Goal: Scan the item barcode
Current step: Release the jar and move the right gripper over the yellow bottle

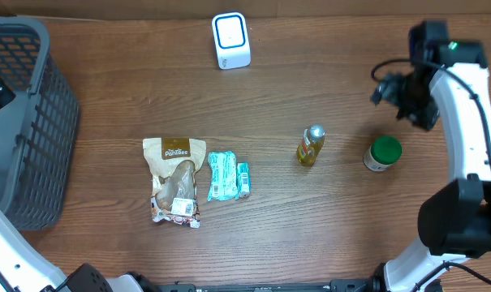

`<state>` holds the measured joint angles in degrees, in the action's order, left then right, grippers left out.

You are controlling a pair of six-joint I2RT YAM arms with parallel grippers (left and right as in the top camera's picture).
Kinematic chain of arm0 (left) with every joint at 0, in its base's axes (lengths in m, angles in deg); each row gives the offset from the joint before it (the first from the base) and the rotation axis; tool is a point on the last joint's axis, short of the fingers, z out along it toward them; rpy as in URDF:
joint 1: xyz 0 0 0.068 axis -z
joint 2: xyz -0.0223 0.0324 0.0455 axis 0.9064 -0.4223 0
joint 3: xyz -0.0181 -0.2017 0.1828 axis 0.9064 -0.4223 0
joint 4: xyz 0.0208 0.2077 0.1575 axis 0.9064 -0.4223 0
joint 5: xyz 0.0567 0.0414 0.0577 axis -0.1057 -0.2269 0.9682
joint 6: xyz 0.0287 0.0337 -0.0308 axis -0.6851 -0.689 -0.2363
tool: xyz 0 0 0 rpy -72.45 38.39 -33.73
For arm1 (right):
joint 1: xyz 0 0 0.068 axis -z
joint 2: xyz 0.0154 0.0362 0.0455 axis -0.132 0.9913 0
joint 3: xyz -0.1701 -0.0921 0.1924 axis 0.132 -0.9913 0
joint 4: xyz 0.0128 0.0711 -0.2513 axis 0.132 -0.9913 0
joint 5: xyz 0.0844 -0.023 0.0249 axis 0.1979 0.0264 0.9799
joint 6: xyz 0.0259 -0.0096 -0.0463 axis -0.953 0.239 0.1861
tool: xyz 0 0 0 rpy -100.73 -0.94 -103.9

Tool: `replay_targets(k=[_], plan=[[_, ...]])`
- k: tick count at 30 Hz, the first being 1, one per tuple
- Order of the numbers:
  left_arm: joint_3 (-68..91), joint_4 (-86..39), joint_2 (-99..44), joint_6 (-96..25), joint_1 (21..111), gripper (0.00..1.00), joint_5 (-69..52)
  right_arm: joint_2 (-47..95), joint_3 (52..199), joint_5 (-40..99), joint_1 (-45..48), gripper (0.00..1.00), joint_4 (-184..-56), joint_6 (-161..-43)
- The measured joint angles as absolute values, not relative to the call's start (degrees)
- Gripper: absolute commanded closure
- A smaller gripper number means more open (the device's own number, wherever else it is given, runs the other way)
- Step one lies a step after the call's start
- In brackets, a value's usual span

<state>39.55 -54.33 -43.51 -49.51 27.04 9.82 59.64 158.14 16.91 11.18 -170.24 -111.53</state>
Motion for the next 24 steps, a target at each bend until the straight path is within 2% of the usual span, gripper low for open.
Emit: replay_targets(k=[4, 9, 16, 24], plan=[[39.55, -54.35, -43.53, -49.51, 27.04, 0.0, 9.8, 59.53, 168.26, 20.45, 5.5, 0.12, -175.79, -107.03], [39.55, -54.33, -43.53, -49.51, 27.04, 0.0, 9.82, 59.49, 169.27, 22.65, -0.6, 0.1, -178.85, -104.49], [39.55, -54.35, -43.53, -49.51, 27.04, 0.0, 9.82, 59.47, 165.03, 23.35, -5.61, 0.06, -179.53, -103.22], [39.55, -54.33, -43.53, -49.48, 27.04, 0.01, 9.82, 59.47, 155.28, 22.48, -6.33, 0.04, -175.18, -100.75]])
